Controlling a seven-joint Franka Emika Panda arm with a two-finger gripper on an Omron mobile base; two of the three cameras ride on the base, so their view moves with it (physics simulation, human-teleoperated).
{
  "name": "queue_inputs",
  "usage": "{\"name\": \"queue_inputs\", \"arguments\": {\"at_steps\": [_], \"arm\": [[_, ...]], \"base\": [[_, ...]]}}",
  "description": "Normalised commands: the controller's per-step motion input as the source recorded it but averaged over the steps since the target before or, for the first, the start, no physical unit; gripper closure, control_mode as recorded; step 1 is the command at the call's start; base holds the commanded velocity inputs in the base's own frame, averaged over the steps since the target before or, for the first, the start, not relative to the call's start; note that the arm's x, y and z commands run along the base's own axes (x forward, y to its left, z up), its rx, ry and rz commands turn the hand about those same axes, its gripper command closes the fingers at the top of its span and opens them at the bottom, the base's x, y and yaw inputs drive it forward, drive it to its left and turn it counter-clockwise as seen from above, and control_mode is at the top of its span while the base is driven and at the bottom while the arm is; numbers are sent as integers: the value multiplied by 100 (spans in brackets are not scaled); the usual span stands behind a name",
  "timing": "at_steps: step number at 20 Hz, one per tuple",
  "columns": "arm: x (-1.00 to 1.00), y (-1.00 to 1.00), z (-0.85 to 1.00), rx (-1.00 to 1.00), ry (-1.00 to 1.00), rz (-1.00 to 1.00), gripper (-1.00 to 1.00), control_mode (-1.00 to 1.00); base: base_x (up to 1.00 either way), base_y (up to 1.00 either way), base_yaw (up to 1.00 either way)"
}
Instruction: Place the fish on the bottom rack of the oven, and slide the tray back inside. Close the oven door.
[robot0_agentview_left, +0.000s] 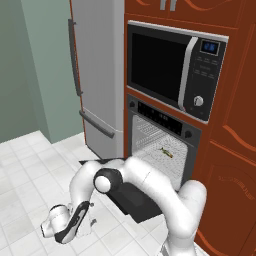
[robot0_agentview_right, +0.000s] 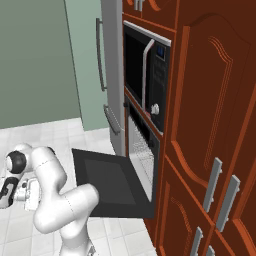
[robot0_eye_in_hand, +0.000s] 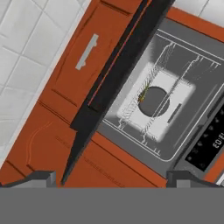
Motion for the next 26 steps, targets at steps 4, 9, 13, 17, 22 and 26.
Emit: {"name": "queue_inputs", "arguments": {"at_steps": [4,9,13,17,22,26], "arm": [[6,-33,-68,-9,12,0,-100,-100],[32,-13,-65,-8,13,0,-100,-100],[44,-4,-54,-7,11,0,-100,-100],[45,0,-46,-7,12,0,-100,-100],[8,-17,-33,-7,9,0,-100,-100],[0,-36,-32,-6,8,0,-100,-100]], "base": [[0,0,0],[0,0,0],[0,0,0],[0,0,0],[0,0,0],[0,0,0]]}}
